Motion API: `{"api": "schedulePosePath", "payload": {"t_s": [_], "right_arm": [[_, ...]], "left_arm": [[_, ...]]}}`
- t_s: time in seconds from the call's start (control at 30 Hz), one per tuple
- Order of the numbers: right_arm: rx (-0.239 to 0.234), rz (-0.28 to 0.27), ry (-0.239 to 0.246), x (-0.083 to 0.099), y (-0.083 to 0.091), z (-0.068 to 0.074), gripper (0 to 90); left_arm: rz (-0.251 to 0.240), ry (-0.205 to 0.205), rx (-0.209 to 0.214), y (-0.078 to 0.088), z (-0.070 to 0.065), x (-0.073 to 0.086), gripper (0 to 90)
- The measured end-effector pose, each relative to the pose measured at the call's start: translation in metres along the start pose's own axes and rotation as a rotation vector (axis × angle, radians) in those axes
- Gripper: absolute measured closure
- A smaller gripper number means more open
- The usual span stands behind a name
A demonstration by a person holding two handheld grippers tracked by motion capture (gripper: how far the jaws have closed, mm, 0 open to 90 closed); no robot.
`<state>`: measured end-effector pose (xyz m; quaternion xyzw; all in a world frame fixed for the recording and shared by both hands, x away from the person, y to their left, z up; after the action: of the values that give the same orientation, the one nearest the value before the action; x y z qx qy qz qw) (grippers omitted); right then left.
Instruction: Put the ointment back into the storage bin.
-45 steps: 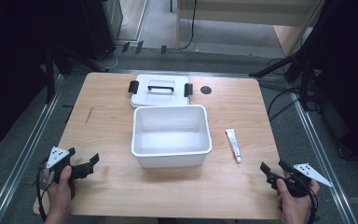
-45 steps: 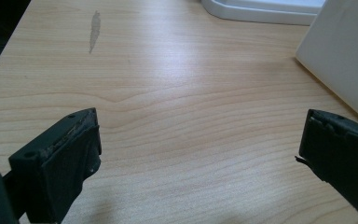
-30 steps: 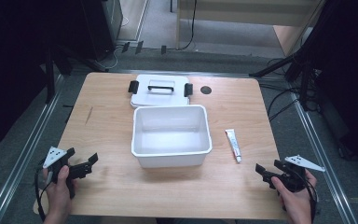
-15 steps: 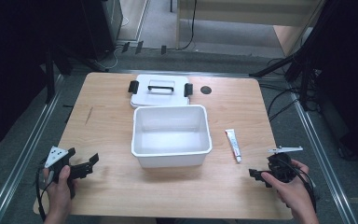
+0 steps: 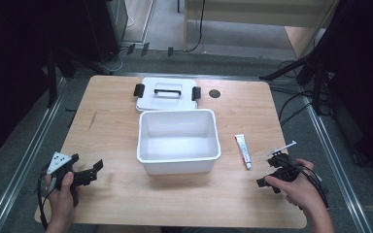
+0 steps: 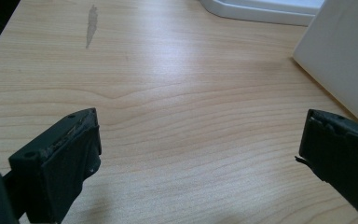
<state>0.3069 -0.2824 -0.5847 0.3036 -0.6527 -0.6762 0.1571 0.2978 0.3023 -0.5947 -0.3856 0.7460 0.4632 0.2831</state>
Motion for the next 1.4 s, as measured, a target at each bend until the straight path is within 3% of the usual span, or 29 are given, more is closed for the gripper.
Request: {"api": "schedulePosePath", "payload": {"t_s": [0.2,0.23,0.37,0.67,0.7,0.97,1.03,1.4], "right_arm": [[0.012,0.058,0.017,-0.012,0.0,0.0,14.2],[0.028,0.092,0.041,-0.015,-0.001,0.001,14.2],[0.032,0.127,0.058,-0.02,-0.001,0.002,14.1],[0.02,0.196,0.108,-0.033,-0.004,0.009,13.9],[0.018,0.204,0.095,-0.033,-0.004,0.011,13.9],[0.004,0.24,0.126,-0.039,-0.008,0.013,13.9],[0.001,0.249,0.114,-0.04,-0.008,0.014,13.9],[-0.009,0.251,0.126,-0.049,-0.01,0.015,13.9]], "left_arm": [[0.001,0.003,0.002,0.0,0.0,0.0,0.0],[0.004,0.005,0.003,-0.001,0.0,0.0,0.0],[0.009,0.005,0.005,-0.001,0.0,0.0,0.0],[0.008,0.013,0.009,-0.001,0.001,0.0,0.0],[0.009,0.013,0.009,-0.001,0.0,0.0,0.0],[0.011,0.007,0.009,-0.001,0.0,0.0,0.0],[0.012,0.006,0.01,-0.001,0.0,0.0,0.0],[0.012,0.006,0.008,-0.001,0.0,0.0,0.0]]}}
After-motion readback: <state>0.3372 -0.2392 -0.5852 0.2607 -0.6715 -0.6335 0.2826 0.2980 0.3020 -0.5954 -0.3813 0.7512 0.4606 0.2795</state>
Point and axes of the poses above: each handheld gripper's, and its own axes: y roughly backward along the jaws, x roughly out of its underside, z roughly to its left, the point moved 9 cm from there along -y, roughly forward along the jaws, and after that the axes turned 15 degrees about y, right-handed, at the moved point
